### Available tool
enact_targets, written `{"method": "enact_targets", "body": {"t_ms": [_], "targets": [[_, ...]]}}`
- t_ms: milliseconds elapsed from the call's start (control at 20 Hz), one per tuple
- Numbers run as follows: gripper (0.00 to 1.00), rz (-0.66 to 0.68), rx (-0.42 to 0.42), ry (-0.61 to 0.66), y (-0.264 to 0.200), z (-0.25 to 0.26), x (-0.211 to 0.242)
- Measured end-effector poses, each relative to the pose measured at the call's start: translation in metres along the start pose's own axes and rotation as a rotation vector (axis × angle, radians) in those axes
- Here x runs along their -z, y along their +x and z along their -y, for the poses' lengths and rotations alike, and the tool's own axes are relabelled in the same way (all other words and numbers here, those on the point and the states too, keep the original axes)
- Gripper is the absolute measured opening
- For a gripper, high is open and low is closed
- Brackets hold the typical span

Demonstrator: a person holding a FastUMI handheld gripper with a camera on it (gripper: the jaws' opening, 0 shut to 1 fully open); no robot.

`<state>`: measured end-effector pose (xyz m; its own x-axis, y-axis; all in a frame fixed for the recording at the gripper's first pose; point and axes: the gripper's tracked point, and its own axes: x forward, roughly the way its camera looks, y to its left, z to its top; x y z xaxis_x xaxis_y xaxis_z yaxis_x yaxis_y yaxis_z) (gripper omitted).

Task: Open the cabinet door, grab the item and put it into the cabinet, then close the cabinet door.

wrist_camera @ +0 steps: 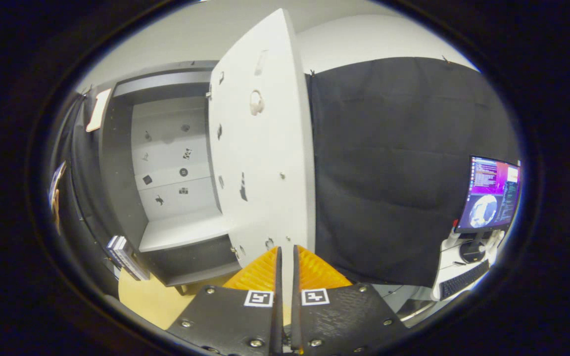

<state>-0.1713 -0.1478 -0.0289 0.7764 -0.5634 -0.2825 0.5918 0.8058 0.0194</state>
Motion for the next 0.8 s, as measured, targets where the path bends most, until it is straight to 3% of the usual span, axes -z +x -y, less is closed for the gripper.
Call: {"method": "enact_targets", "body": {"t_ms": [400,800], "targets": [[0.07,-0.031,-0.197,-0.042,0.013,-0.103,0.02],[0.07,-0.167,-0.379,-0.155,0.05,-0.189,0.092]]}}
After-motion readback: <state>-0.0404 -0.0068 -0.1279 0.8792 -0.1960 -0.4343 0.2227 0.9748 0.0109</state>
